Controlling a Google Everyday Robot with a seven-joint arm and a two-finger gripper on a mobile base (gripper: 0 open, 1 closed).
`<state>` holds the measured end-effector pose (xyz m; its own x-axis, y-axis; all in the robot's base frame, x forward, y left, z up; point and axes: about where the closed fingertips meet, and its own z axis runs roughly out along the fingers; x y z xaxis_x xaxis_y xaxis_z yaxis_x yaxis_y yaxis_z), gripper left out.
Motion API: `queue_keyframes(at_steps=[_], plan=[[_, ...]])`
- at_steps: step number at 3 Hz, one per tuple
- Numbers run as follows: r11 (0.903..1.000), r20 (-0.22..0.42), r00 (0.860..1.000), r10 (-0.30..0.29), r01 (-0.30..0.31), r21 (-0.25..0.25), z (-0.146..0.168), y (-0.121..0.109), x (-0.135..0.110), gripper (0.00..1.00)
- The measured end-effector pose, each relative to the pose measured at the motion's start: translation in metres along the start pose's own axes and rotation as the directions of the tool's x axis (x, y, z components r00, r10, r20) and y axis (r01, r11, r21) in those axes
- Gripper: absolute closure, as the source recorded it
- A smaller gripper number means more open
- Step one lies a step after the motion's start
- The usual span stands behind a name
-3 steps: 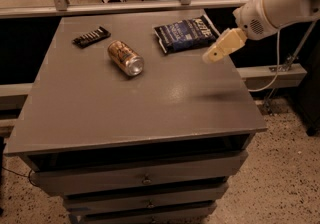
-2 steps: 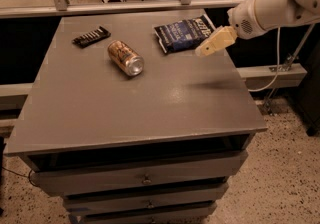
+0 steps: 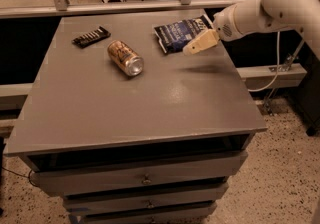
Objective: Pick blue chip bag
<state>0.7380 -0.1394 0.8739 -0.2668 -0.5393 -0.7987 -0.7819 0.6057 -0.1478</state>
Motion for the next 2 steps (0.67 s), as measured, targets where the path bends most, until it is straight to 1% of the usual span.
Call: queue_keyframes(at_steps=[1,2], plan=[[0.9995,0.019,0.999,0.032,-0.032,0.007,0.022,-0.016,0.005,0.0],[0.9987,0.047,0.998,0.047,-0.048,0.015,0.038,-0.027,0.005,0.18]])
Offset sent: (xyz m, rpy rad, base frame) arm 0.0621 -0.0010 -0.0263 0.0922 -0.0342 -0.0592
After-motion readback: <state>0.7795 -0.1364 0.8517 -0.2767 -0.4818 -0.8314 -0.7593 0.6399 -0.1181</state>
